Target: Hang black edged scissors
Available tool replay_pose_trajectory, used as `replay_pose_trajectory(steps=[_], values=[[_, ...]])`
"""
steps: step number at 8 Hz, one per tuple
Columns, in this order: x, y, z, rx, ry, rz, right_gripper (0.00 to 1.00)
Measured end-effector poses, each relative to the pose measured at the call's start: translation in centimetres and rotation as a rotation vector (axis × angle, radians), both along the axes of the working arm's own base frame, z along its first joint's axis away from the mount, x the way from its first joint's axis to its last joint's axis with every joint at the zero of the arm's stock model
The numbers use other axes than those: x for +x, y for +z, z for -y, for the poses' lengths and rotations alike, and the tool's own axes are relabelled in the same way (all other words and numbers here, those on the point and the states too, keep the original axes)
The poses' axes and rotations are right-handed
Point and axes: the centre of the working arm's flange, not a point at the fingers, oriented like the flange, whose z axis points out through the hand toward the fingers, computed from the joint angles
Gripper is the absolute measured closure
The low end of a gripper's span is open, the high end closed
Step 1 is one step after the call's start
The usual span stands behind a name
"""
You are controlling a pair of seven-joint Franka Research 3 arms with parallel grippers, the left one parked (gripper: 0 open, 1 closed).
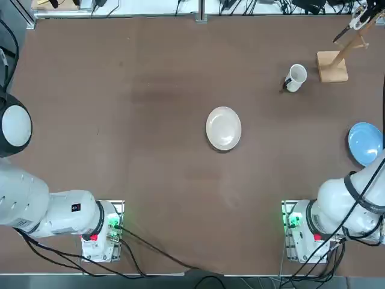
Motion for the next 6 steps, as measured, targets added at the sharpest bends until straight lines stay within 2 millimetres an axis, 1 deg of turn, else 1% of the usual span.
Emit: replay_pose_trajectory(steps=[4,6], values=[[-0.5,0.0,1.3,0.000,-0.022,0.000,0.89],[-0.6,-0.7,2.2,0.000,-0.035,-0.002,0.89]])
